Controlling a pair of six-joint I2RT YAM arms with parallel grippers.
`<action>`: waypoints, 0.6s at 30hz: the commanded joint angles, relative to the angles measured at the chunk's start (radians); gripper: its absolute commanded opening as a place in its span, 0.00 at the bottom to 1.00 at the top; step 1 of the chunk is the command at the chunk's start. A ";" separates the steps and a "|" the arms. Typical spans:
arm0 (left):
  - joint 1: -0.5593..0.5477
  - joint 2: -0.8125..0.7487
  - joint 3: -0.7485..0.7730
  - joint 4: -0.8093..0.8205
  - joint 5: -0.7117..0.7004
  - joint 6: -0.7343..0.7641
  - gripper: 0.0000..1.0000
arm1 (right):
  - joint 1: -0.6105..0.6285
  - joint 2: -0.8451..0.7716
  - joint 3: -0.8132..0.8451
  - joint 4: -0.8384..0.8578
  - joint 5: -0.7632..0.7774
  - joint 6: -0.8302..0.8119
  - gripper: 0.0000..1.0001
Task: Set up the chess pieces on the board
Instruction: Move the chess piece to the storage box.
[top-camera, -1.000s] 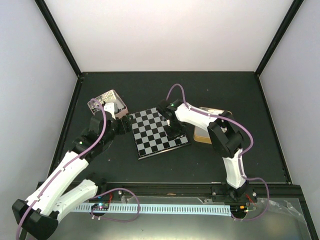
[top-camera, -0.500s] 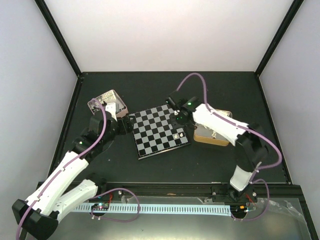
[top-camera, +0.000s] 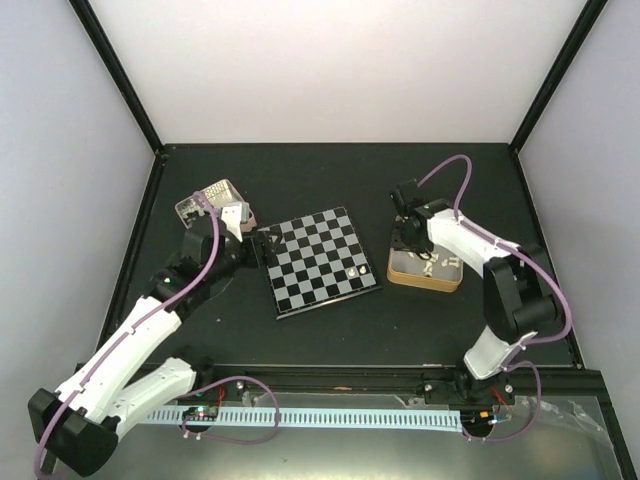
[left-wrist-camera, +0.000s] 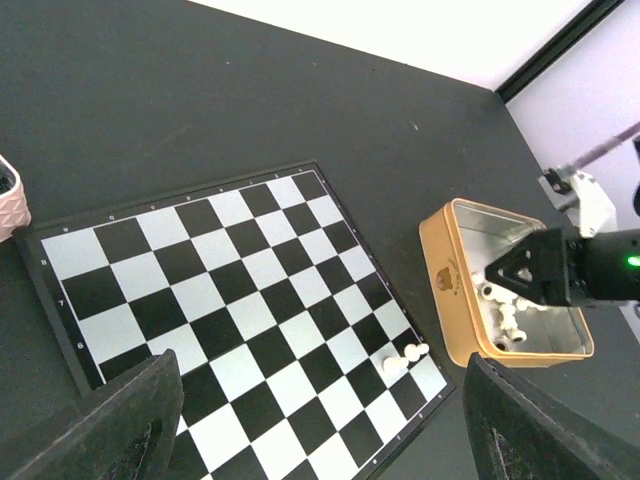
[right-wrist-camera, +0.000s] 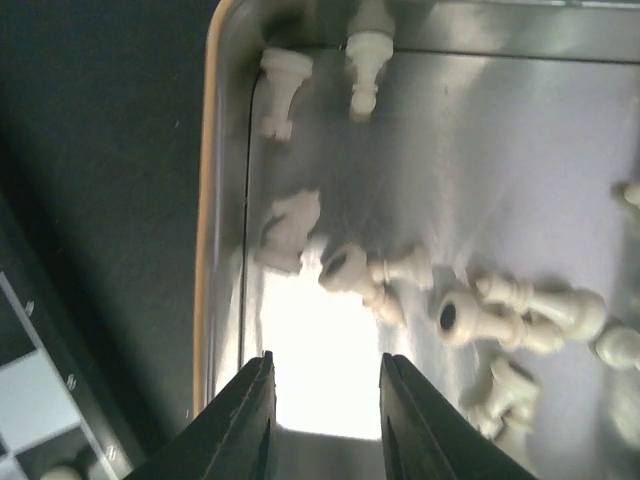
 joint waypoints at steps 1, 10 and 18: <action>0.010 0.018 0.012 0.038 0.044 0.008 0.78 | -0.036 0.063 0.033 0.135 0.017 0.010 0.27; 0.010 0.022 0.020 0.042 0.051 0.007 0.77 | -0.071 0.205 0.077 0.260 0.091 0.043 0.24; 0.010 0.035 0.021 0.046 0.063 0.006 0.77 | -0.097 0.263 0.079 0.290 0.125 0.075 0.22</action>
